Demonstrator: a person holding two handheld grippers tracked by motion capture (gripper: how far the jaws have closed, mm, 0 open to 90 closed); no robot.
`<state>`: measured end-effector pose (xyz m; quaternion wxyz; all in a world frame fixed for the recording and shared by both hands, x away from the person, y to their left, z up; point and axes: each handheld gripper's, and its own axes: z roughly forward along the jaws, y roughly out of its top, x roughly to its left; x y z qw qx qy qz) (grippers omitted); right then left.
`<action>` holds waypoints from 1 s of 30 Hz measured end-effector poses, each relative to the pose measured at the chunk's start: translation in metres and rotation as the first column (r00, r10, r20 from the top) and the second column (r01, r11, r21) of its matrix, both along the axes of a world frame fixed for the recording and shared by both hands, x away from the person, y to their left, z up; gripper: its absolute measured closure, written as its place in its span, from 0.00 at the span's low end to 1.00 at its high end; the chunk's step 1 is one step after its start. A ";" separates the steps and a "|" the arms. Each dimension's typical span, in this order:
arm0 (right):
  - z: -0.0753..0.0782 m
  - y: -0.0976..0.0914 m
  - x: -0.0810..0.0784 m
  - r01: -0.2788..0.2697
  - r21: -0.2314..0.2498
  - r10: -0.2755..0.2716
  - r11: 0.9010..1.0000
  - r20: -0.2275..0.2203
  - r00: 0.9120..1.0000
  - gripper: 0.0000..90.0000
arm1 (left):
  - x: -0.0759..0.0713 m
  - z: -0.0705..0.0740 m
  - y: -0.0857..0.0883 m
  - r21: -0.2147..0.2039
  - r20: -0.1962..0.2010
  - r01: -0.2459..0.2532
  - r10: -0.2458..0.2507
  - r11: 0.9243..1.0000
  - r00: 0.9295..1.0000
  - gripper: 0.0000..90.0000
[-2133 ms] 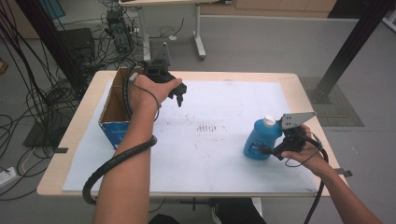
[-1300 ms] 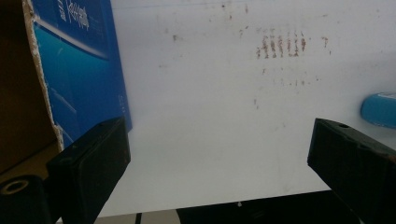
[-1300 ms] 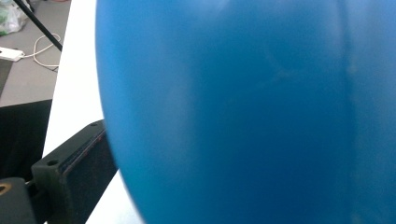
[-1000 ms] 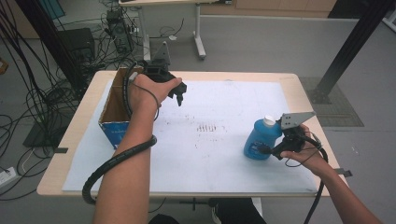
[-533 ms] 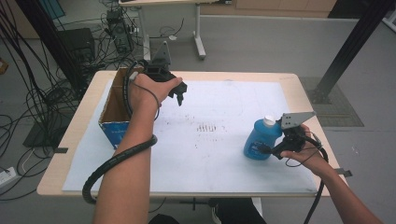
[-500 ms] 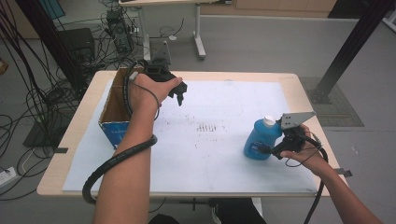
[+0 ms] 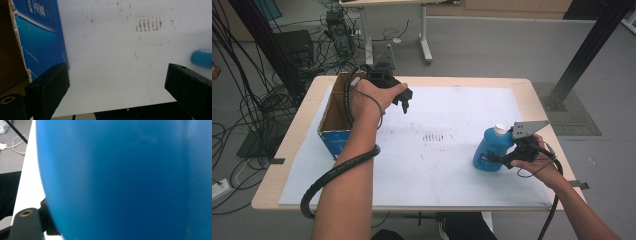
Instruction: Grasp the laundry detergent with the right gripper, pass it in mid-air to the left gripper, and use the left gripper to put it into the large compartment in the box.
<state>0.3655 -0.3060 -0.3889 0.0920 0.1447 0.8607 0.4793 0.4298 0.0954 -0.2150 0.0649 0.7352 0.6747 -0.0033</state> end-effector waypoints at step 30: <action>-0.007 0.000 0.001 -0.052 0.031 0.052 0.998 -0.023 0.998 0.46 | -0.002 0.002 0.006 -0.002 0.005 -0.004 0.004 1.000 1.000 0.07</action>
